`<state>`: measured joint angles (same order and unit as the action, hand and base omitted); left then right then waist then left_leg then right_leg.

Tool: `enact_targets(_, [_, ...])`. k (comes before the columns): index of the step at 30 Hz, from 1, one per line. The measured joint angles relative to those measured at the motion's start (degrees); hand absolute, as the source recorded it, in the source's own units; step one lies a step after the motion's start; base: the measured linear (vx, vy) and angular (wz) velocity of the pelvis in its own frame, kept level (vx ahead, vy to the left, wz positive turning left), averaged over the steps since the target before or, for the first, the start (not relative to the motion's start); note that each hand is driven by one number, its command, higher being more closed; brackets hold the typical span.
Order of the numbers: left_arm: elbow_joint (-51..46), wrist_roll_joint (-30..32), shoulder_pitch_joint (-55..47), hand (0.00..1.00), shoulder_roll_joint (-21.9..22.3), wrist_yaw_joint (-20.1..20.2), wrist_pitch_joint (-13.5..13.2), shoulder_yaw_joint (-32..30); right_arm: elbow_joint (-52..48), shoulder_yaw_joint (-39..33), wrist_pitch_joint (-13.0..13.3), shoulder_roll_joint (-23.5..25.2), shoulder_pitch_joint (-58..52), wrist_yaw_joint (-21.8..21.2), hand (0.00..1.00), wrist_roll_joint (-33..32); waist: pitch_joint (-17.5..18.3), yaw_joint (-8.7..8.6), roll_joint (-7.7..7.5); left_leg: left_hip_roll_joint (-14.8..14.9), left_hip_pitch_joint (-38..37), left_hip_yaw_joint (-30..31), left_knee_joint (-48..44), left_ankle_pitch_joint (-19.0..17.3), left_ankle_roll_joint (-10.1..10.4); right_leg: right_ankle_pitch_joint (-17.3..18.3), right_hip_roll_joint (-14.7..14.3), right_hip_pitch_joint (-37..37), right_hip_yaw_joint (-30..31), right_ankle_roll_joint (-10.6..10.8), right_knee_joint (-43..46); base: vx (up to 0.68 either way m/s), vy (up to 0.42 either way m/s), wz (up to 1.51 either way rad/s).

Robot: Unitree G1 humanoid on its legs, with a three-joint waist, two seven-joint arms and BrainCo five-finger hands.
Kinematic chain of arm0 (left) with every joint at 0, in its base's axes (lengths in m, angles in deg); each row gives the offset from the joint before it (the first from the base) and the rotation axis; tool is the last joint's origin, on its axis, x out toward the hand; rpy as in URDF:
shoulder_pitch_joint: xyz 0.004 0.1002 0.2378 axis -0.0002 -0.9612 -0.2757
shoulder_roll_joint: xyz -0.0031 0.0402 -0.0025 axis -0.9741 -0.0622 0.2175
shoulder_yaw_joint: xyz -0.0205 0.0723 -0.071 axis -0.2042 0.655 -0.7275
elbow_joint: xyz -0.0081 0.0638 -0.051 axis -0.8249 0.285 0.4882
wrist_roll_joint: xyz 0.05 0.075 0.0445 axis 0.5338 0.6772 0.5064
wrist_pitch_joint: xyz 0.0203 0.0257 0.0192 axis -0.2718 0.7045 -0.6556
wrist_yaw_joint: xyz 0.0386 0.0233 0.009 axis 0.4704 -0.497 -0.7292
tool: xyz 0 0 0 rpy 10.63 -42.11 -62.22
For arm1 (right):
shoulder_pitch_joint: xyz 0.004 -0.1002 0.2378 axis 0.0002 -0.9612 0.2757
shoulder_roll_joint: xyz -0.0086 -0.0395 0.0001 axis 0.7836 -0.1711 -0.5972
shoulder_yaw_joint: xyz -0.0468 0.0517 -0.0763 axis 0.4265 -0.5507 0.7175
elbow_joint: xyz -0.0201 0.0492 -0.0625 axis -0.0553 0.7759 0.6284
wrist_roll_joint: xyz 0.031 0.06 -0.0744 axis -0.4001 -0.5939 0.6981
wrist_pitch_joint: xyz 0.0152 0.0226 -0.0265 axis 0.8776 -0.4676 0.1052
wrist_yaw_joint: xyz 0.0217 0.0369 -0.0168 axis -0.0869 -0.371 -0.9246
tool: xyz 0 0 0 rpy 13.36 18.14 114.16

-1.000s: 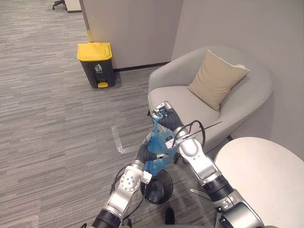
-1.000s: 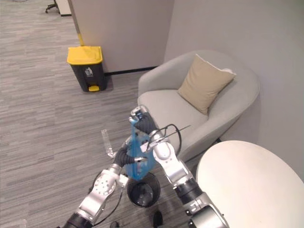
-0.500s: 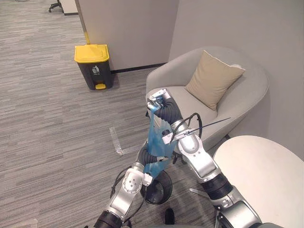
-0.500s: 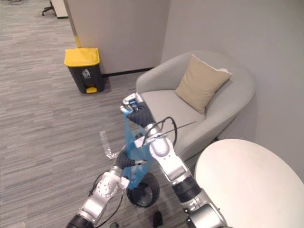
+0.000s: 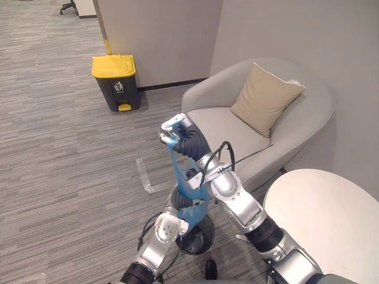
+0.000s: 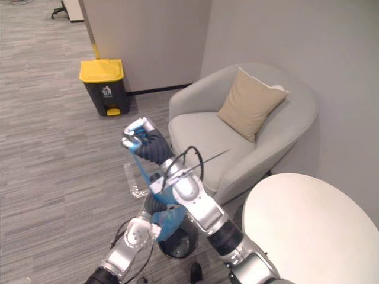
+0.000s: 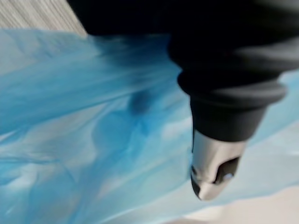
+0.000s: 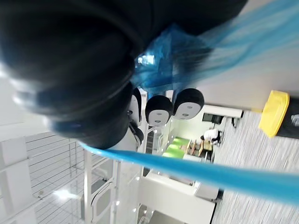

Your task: Gather rubbish on tea table into small bin, then transfer packed bag to large trash can.

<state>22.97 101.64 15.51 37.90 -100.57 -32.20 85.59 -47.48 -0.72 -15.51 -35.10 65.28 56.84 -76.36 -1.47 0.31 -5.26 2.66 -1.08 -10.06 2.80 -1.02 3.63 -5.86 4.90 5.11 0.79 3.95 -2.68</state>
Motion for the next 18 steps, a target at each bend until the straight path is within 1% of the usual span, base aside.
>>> enact_targets(1, [0.4, 0.3, 0.6, 1.0, 0.1, -0.6, 0.6, 0.0, -0.1, 0.5, 0.2, 0.0, 0.0, 0.0, 1.0, -0.9, 0.1, -0.03, -0.08, 0.0, 0.0, 0.0, 0.0, 0.0, 0.0, 0.0, 0.0, 0.0, 0.0, 0.0, 0.0, 0.0, 0.0, 0.0])
enact_targets(3, [1.1, 0.3, 1.6, 1.0, 0.1, -1.1, 1.0, 0.0, -0.4, 1.4, 0.4, 0.0, 0.0, 0.0, 1.0, -1.6, 0.1, -0.15, -0.1, 0.0, 0.0, -0.1, 0.0, 0.0, 0.0, 0.0, 0.0, 0.0, 0.1, 0.0, 0.0, 0.0, 0.0, 0.0])
enact_targets(9, [1.1, 0.3, 4.1, 1.0, 0.2, -2.4, 0.8, 1.1, -3.9, 2.9, 1.0, 0.0, 0.0, -0.6, 1.0, -4.8, 0.1, -0.47, -0.11, -0.1, 0.0, -0.5, 0.0, 0.0, 0.0, 0.0, 0.0, 0.4, 0.5, 0.0, 0.0, 0.0, 0.0, -0.02])
enact_targets(12, [1.1, 0.1, 4.5, 1.0, 0.2, -3.0, 0.8, 1.1, -4.1, 3.0, 1.4, 0.0, 0.0, -0.8, 1.0, -4.8, 0.1, -0.7, -0.14, -0.1, 0.1, -1.0, 0.1, 0.0, 0.0, 0.0, -0.1, 0.8, 1.0, 0.0, 0.3, 0.0, 0.0, -0.08])
enact_targets(18, [0.9, -3.1, 4.5, 1.0, 0.3, -3.0, 0.7, 1.0, -4.2, 3.0, 2.4, 0.0, -0.8, -1.2, 1.0, -5.0, 0.1, -1.1, -0.16, -0.1, 0.1, -1.1, 0.1, 0.0, 0.0, 0.0, -0.1, 0.8, 1.0, 0.0, 0.3, 0.0, 0.0, -0.01])
